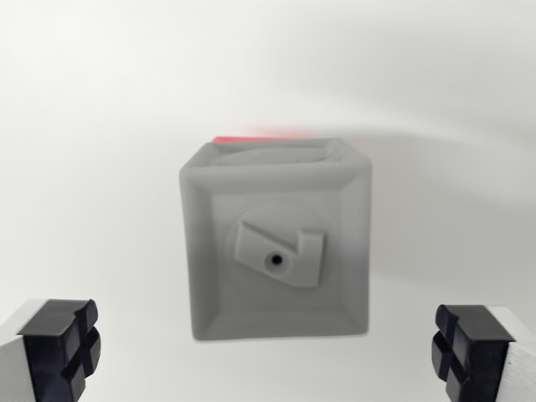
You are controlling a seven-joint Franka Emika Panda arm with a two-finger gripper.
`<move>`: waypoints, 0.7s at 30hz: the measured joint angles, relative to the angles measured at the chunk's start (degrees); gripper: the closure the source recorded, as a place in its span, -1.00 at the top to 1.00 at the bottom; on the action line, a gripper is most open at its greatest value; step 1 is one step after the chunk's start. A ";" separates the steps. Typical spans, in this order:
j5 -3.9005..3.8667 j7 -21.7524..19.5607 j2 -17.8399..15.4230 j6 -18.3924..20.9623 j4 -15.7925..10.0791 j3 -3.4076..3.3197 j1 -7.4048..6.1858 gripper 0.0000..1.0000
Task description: Destack cube
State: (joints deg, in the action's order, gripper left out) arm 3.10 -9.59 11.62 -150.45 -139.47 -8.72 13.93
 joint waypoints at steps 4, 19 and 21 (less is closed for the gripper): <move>0.87 0.67 2.27 -2.25 0.00 0.21 0.03 1.00; 3.00 2.18 7.95 -7.43 0.53 1.24 0.63 1.00; 3.03 2.23 8.09 -7.60 0.54 1.31 0.70 -1.00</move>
State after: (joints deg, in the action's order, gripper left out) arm 6.14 -7.36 19.71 -158.06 -138.93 -7.41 14.63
